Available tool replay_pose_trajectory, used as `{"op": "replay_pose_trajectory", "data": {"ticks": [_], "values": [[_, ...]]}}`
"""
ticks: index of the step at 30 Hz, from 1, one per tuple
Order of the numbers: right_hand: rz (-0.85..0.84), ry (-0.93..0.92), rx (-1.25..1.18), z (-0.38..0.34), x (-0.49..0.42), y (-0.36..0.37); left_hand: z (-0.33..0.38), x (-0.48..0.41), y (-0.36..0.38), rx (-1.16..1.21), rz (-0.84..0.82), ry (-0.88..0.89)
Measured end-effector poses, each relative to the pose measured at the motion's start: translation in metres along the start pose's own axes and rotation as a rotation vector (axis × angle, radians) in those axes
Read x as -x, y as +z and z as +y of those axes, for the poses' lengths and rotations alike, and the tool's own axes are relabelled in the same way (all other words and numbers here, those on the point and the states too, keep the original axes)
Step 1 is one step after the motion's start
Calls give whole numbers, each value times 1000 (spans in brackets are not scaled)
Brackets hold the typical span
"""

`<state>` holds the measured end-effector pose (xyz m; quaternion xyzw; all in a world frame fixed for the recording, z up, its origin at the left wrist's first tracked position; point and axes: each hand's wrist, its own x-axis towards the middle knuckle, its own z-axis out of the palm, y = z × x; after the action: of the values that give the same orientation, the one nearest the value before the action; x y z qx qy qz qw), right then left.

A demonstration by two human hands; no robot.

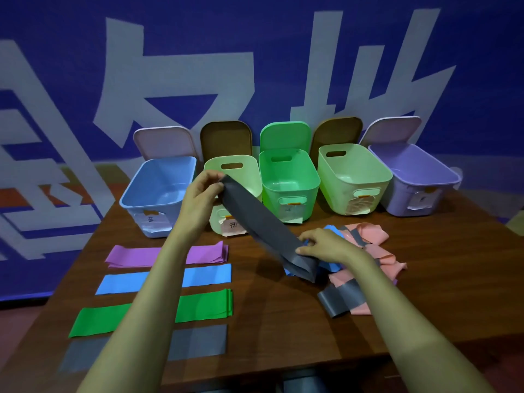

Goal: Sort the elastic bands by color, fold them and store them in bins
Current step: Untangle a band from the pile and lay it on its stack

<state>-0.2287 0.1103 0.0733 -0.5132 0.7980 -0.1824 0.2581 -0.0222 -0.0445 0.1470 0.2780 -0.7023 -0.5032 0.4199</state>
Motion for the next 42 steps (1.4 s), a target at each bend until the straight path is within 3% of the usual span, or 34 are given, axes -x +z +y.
{"op": "replay_pose_trajectory", "data": {"ticks": [6,11,14,17,20,27,33,42], "values": [[139,-38,80,-9,-8,13,28,-8,7,-10,-167,130],[307,-281,-580,-55,-4,5,46,-11,24,-177,-330,238],[325,-299,-692,-73,-8,-7,50,-14,30,-228,-349,298],[290,-263,-614,-75,-10,-9,57,-21,27,-145,-208,332],[253,-263,-527,-65,-10,2,65,-28,19,60,25,224],[266,-244,-378,-21,-6,-2,21,-35,-28,66,345,-1],[390,-168,-523,-19,-12,-18,-21,-14,-59,2,383,-179],[130,-69,-536,-29,-20,62,-88,66,-141,-245,396,-376]]}}
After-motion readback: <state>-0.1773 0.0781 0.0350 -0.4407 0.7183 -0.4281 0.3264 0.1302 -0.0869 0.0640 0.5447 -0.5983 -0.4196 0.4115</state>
